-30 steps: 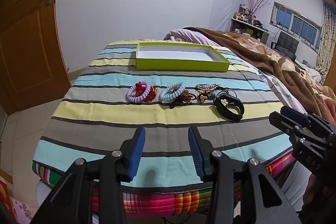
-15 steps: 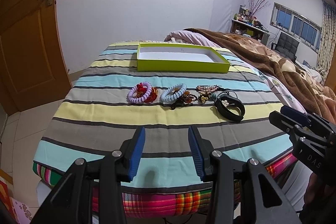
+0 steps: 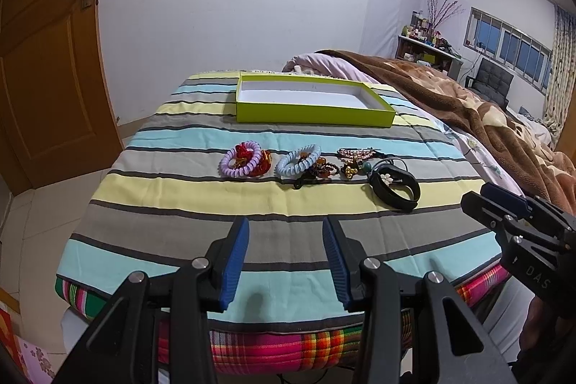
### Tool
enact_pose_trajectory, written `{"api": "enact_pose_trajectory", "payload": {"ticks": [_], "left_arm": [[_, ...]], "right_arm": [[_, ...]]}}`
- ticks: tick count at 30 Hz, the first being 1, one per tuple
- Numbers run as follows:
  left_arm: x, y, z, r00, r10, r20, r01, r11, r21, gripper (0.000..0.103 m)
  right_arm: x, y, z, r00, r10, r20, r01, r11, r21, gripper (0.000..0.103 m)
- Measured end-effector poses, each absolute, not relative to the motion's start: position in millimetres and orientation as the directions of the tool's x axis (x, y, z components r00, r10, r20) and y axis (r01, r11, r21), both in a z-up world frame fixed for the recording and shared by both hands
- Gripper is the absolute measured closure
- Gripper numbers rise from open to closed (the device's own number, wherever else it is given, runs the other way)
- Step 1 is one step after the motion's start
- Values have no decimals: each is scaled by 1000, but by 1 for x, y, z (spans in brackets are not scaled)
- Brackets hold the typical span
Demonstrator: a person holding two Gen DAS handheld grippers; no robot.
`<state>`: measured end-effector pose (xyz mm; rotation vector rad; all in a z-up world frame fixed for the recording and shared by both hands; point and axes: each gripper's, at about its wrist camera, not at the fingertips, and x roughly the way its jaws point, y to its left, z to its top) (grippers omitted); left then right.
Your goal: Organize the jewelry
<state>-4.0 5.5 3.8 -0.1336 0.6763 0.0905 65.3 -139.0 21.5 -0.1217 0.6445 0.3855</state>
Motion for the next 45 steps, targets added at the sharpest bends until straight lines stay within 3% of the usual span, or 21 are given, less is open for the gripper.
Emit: {"api": "enact_pose_trajectory", "payload": {"ticks": [45], "left_arm": [[27,10,-3,761,51,-647,-118,991,-60,59]], "right_arm": [[90,-140,10,704,315,-636,-380,924,38,63]]}}
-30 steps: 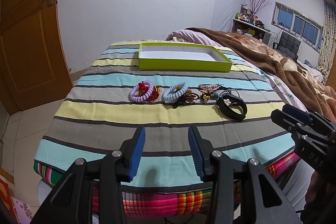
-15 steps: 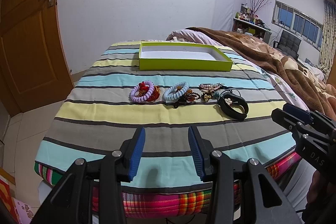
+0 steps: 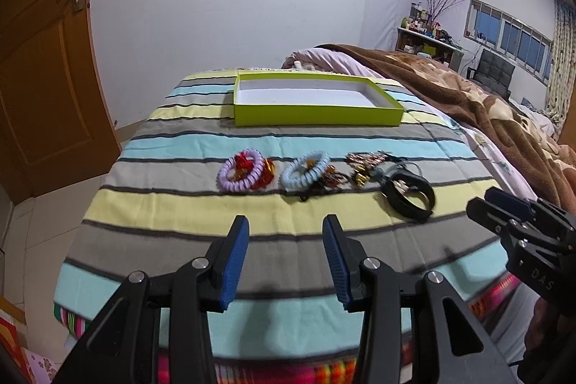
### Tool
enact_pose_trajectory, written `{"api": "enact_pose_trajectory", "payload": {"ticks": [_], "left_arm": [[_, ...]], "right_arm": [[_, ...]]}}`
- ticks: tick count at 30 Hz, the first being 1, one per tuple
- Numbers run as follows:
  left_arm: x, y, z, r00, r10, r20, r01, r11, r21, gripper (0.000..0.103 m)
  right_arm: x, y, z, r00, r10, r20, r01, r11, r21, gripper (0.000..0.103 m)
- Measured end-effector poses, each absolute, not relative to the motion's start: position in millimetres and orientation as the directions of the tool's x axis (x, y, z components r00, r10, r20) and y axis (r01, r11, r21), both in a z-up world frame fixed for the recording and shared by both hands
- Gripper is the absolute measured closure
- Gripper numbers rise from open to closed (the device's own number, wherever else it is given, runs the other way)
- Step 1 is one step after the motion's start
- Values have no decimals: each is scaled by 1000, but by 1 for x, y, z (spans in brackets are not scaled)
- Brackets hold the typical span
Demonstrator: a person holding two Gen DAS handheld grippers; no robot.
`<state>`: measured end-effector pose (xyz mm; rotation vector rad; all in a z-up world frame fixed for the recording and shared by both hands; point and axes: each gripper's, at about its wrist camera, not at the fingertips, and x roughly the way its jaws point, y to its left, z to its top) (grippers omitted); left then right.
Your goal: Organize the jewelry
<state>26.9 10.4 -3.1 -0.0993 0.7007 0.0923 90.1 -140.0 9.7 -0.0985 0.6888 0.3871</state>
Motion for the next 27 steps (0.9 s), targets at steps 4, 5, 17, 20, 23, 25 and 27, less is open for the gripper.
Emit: {"api": "enact_pose_trajectory", "payload": {"ticks": [4,5,17,20,23,25,27], "left_arm": [[46,22,-6,753,65,-655,-137,989,-59,59],[50,25,-7,752,69,-655,-141,988,-58,59],[85,49,-23,728,37,-685,-138,986,-94,59],[89,51,-28,719,28,-694,-128,988,-92,59],[95,52,-32,709,22,-705,-121,989,-91,59],[99,52,-35,706,19,-708,-113,990,-87,60],[101,51,-36,704,21,-710,-106,991,-76,68]], "right_arm": [[109,-139,3,680,327,-657,-377,924,69,63],[112,-138,2,677,328,-659,-377,923,73,63],[153,-132,-17,612,320,-723,-351,930,114,63],[159,-131,-23,596,307,-742,-345,932,108,67],[163,-130,-29,582,294,-758,-337,936,104,73],[165,-130,-32,572,285,-769,-332,938,101,77],[167,-130,-33,569,287,-771,-332,938,104,78]]}}
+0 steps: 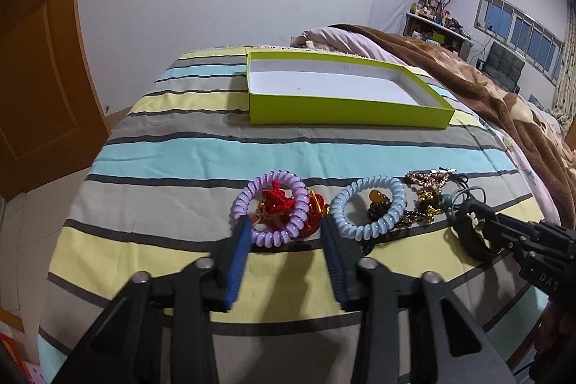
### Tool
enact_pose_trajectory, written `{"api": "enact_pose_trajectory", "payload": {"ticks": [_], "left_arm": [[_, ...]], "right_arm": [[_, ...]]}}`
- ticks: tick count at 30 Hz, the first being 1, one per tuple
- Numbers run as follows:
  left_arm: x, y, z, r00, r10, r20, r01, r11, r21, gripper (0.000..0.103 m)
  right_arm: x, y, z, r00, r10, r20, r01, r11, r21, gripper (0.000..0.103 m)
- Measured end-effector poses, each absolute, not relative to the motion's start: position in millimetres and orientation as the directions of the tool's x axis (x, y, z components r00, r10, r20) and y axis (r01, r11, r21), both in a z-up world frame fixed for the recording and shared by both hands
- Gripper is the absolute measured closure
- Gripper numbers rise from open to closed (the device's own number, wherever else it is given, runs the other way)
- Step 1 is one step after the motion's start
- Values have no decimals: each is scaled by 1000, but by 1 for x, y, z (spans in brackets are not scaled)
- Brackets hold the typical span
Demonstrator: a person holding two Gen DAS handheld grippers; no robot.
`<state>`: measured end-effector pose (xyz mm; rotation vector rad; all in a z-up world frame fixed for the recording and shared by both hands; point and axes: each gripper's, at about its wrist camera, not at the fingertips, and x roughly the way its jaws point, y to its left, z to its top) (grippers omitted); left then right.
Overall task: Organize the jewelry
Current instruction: 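Move the left tool to the purple coil hair tie while the right tool reaches the black watch band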
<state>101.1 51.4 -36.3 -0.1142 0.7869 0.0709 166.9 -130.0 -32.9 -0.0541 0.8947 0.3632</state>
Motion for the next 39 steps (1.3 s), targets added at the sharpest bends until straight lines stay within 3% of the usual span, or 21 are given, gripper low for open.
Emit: {"api": "enact_pose_trajectory", "payload": {"ticks": [3,5,10,13,23,24,26,28,34,35,39], "left_arm": [[103,51,-39,702,21,-712,-97,993,-66,79],[102,50,-38,706,25,-708,-92,994,-57,88],[98,51,-34,715,32,-699,-85,996,-42,94],[95,54,-31,720,33,-693,-92,995,-48,103],[90,58,-20,733,5,-680,-66,996,-63,101],[92,58,-19,729,-2,-685,-53,997,-59,98],[94,55,-19,727,-13,-687,-23,999,-43,67],[96,52,-21,719,-39,-694,9,999,-46,62],[107,51,-34,679,-44,-732,28,999,-34,64],[108,51,-35,677,-39,-735,29,999,-26,72],[107,50,-36,679,-27,-734,44,999,3,85]], "right_arm": [[168,-128,-32,567,287,-772,-336,936,101,90],[170,-127,-32,567,285,-773,-337,936,98,90],[170,-128,-32,565,291,-772,-338,935,106,91],[168,-130,-31,568,293,-769,-335,936,110,92],[160,-134,-28,572,300,-763,-332,936,118,92],[160,-134,-28,573,299,-763,-331,936,118,92],[159,-134,-28,575,298,-762,-328,937,119,92],[160,-135,-28,575,296,-763,-322,939,121,92],[161,-137,-28,576,296,-762,-319,940,123,92],[161,-137,-28,576,296,-762,-318,940,125,92],[161,-137,-29,575,298,-762,-318,940,128,92]]}}
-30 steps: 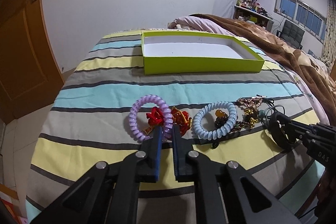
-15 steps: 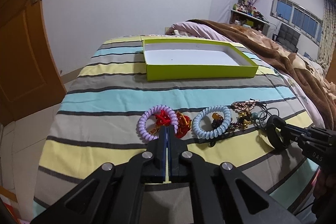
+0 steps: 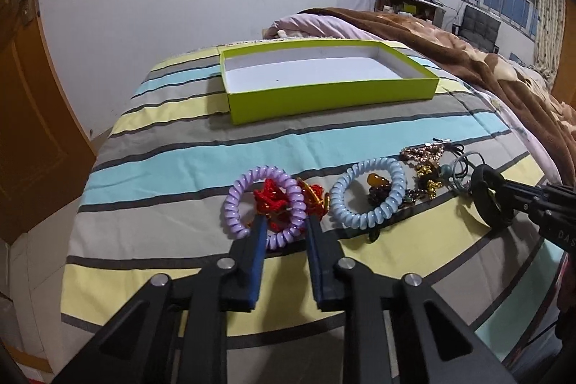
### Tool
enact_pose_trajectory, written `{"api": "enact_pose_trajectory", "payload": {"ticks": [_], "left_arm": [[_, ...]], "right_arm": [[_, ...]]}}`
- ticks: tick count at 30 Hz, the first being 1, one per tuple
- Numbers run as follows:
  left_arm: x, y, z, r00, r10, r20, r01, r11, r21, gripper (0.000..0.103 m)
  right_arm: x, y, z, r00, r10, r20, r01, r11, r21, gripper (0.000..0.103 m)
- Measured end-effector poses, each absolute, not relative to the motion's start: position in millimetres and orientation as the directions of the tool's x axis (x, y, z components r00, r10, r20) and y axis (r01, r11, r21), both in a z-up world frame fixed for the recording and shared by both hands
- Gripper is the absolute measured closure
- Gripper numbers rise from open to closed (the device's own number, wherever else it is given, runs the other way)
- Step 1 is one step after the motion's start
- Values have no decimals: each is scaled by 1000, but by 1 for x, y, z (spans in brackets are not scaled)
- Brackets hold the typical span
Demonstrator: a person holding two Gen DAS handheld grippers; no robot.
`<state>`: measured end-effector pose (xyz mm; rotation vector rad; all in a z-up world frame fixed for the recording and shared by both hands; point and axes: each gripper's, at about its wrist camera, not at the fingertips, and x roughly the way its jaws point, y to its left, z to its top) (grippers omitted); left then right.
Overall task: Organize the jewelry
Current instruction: 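Move the left tool to the purple coil hair tie while the right tool reaches the black watch band, then close the left tool on the purple coil while the right tool closes on the watch band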
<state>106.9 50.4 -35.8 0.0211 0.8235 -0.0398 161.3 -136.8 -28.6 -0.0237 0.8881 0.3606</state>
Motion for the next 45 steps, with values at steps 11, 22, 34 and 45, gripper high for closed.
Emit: {"api": "enact_pose_trajectory", "payload": {"ticks": [11,22,34,45], "left_arm": [[111,36,-38,669,9,-743,158,975,154,87],[95,41,-28,707,-3,-708,131,983,127,94],[58,57,10,796,-87,-599,48,996,-80,94],[67,32,32,828,-126,-546,91,992,-91,94]], "right_arm": [[160,-138,-29,578,299,-759,-312,941,133,92],[155,-140,-25,585,305,-752,-315,939,136,92],[141,-138,-1,625,336,-705,-343,929,138,92],[145,-126,25,656,345,-671,-382,919,99,92]]}}
